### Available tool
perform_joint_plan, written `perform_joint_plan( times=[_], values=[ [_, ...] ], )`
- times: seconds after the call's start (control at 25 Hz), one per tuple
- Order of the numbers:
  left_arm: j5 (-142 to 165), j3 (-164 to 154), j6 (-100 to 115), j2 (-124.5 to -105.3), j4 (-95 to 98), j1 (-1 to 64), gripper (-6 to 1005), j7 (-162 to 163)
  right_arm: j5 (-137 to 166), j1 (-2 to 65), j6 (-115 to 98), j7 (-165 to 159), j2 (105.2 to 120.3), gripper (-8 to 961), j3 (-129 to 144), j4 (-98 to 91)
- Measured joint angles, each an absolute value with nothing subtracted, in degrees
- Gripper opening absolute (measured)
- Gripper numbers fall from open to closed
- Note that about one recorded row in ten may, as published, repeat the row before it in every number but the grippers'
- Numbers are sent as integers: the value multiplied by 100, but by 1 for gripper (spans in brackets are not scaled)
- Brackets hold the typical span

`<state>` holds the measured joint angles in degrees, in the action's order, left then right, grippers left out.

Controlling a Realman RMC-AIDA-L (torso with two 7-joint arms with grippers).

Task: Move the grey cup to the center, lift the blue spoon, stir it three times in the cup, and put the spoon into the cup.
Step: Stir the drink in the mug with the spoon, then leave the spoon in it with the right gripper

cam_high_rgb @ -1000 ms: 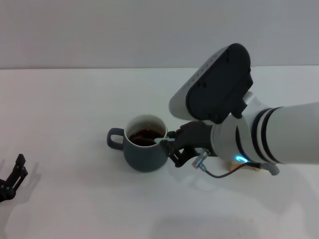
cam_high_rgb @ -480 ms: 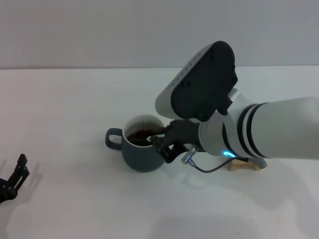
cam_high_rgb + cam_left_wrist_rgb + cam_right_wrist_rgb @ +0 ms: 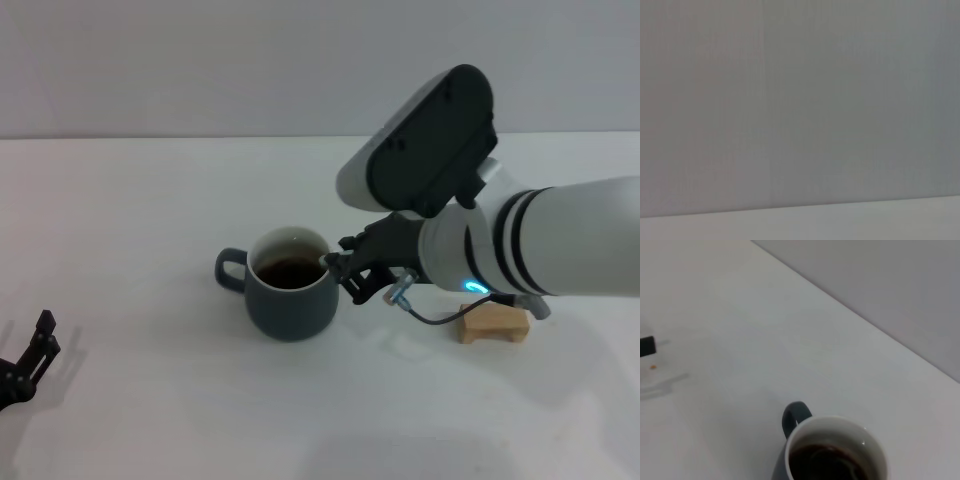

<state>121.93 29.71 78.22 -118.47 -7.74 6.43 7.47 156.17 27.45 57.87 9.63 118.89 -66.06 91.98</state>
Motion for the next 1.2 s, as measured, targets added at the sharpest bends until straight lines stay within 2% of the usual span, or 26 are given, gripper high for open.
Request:
perform_joint_plan(
  times=[0.52, 1.2],
  values=[
    [12201, 2962, 7738, -11847, -774, 729, 862, 747, 15582, 2442, 5840, 1038, 11903, 154, -6425, 9473],
    [12208, 2962, 7726, -11847, -800, 739, 862, 747, 15566, 2806, 5642, 1020, 11918, 135, -6305, 9281]
  ],
)
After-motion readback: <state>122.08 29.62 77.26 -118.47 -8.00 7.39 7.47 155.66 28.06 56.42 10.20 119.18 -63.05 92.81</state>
